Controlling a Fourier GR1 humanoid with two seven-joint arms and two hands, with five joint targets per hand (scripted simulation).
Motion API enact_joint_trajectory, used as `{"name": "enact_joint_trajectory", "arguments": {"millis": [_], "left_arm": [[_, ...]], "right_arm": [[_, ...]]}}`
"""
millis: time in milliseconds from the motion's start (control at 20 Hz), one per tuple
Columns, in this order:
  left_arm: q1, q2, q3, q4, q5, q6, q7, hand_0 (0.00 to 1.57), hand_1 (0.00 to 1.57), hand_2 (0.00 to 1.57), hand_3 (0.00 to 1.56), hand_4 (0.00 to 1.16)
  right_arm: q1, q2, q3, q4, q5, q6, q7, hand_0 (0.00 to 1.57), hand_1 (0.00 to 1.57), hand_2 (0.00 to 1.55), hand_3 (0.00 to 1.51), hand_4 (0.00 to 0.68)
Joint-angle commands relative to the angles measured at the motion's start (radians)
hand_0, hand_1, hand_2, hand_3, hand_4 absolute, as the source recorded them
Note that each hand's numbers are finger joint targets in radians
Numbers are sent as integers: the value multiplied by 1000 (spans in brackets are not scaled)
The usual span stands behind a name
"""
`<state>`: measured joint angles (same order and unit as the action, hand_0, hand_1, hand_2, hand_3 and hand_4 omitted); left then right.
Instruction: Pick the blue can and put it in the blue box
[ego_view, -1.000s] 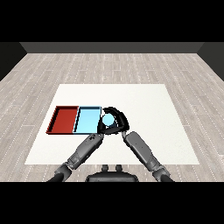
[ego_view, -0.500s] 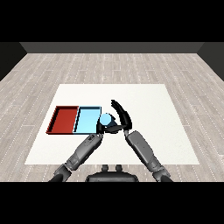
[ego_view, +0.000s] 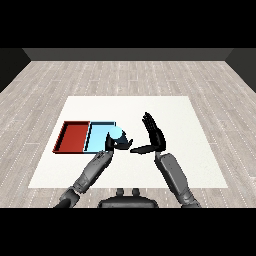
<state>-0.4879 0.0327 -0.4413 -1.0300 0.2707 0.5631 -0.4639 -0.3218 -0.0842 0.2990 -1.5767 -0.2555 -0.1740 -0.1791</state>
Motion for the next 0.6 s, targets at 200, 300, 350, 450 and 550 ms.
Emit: {"name": "enact_joint_trajectory", "arguments": {"millis": [200,300,350,450,550], "left_arm": [[-53,127,137,83,-28,13,33,1571,1571,1566,1482,1149],[-67,164,166,120,-15,-18,73,1567,1567,1557,1486,1133],[-142,171,186,166,-27,-7,130,1534,1534,1545,1479,1131],[-183,209,203,275,-46,8,160,1547,1547,1541,1480,1110],[-149,250,218,328,-40,-41,165,1563,1563,1541,1463,1097]], "right_arm": [[155,-81,-99,-235,-45,12,7,0,0,0,0,0],[214,-118,-149,-267,-70,33,-5,0,0,0,0,0],[169,-96,-170,-173,-82,59,-53,0,0,0,0,0],[138,-101,-193,-157,-83,43,-31,0,0,0,0,0],[165,-97,-194,-129,-106,87,-64,0,0,0,0,0]]}}
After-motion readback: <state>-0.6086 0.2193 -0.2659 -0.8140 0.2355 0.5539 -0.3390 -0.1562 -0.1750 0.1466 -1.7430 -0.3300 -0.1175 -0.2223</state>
